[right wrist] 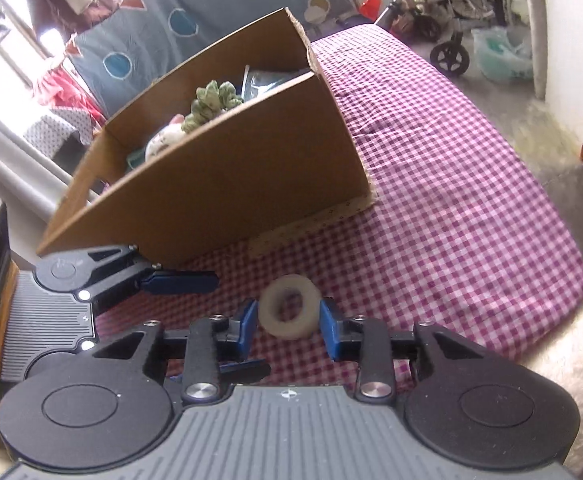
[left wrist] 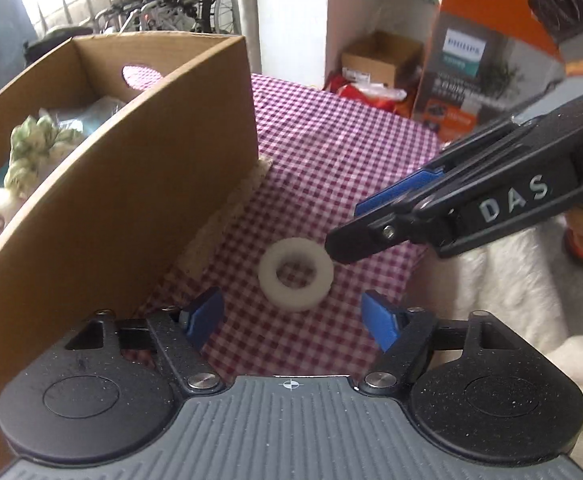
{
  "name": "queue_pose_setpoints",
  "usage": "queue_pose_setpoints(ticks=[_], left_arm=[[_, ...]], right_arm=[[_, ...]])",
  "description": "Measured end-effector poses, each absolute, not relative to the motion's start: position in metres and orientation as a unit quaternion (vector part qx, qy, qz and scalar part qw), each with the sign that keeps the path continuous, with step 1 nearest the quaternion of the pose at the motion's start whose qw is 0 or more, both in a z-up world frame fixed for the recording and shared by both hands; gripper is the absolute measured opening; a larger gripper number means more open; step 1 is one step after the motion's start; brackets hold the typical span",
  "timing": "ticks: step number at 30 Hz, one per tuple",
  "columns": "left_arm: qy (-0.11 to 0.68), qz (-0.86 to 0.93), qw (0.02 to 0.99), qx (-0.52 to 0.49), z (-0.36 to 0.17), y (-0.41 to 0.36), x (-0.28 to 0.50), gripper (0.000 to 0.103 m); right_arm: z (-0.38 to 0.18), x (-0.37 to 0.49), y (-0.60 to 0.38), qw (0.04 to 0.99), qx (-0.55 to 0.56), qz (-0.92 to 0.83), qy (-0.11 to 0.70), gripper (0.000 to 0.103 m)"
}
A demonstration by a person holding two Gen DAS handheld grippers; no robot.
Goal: Organize soft objects
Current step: 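Withdraw the right gripper and move it to the white tape roll, then close the right gripper on the rim of the white tape roll, then lift the tape roll and carry it over the cardboard box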
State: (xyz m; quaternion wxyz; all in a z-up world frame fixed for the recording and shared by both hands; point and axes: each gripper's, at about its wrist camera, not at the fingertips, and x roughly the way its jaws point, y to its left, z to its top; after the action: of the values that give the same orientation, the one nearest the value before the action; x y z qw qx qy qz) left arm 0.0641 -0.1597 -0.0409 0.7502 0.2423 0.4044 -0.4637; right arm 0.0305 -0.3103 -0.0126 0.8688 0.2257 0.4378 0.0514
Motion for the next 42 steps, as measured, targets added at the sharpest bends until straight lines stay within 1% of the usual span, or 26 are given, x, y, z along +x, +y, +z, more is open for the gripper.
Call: queue_pose_setpoints(ticks=[2,3,4,8,13,17,19,20,21,27,30,33,38,42], left_arm=[[0.39,-0.456,0.753,0.269,-0.047,-0.17,0.06,0.072],[0.385,-0.455,0.755,0.273,-0.049,-0.172,0.058,0.068],[0.383,-0.453,0.757,0.275,-0.052,-0.174,0.059,0.066],[0.406,-0.441,0.755,0.266,-0.059,-0.179,0.064,0.06],[0.416,-0.436,0.757,0.251,-0.065,-0.18,0.067,0.06],[0.414,-0.437,0.759,0.247,-0.065,-0.183,0.07,0.06],[0.415,-0.438,0.76,0.243,-0.066,-0.185,0.071,0.058],[0.415,-0.439,0.759,0.244,-0.066,-0.185,0.071,0.053],[0.414,-0.44,0.758,0.247,-0.066,-0.187,0.071,0.05],[0.4,-0.442,0.763,0.25,-0.065,-0.189,0.066,0.048],[0.393,-0.443,0.767,0.245,-0.06,-0.187,0.062,0.048],[0.37,-0.445,0.778,0.245,-0.044,-0.182,0.054,0.048],[0.307,-0.427,0.813,0.25,0.005,-0.166,0.04,0.048],[0.262,-0.404,0.841,0.244,0.049,-0.15,0.044,0.048]], right_arm=[[-0.018,0.034,-0.31,0.869,0.215,0.053,0.442,0.029],[-0.021,0.037,-0.31,0.869,0.211,0.054,0.445,0.028],[-0.023,0.039,-0.31,0.869,0.206,0.054,0.447,0.027],[-0.03,0.045,-0.311,0.867,0.195,0.061,0.455,0.025],[-0.037,0.052,-0.311,0.865,0.192,0.07,0.459,0.024],[-0.04,0.055,-0.31,0.867,0.182,0.075,0.457,0.018],[-0.04,0.057,-0.309,0.869,0.178,0.078,0.455,0.016],[-0.04,0.056,-0.309,0.87,0.176,0.079,0.454,0.016],[-0.04,0.057,-0.309,0.871,0.174,0.08,0.452,0.015],[-0.037,0.052,-0.308,0.874,0.176,0.07,0.447,0.015],[-0.024,0.042,-0.305,0.883,0.172,0.066,0.432,0.015],[-0.001,0.033,-0.302,0.896,0.165,0.068,0.407,0.015],[0.057,0.032,-0.288,0.925,0.122,0.101,0.346,0.015],[0.101,0.052,-0.277,0.937,0.087,0.137,0.311,0.015]])
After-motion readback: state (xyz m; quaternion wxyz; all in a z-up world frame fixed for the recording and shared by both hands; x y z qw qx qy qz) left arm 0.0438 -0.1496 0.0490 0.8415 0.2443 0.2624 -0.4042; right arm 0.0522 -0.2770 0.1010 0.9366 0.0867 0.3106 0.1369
